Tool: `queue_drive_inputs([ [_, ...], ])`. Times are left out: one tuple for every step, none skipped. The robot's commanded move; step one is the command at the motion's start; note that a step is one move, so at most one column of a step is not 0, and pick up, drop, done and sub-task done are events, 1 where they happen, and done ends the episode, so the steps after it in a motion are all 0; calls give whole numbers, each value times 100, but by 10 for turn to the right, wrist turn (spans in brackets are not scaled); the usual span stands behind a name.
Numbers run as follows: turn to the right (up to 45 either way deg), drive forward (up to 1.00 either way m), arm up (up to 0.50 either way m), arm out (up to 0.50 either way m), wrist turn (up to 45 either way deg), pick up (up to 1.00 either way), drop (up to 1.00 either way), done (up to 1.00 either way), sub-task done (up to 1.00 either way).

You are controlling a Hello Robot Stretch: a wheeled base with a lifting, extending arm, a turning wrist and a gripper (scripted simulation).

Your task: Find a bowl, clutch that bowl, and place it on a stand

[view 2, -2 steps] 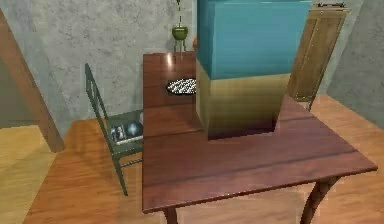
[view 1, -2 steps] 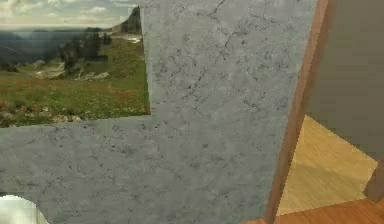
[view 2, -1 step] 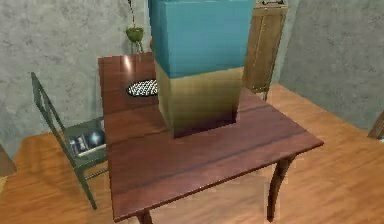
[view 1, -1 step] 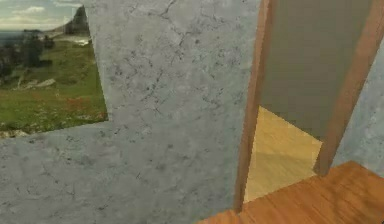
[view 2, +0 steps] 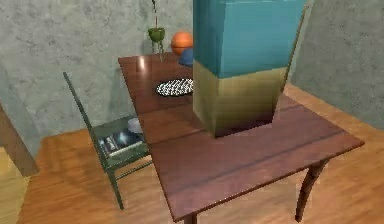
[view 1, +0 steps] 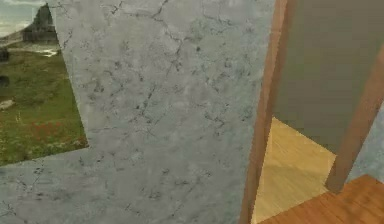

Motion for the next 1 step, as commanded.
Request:
queue_drive_inputs([
  [-180,0,0,0,0,0,0,0,0],
])
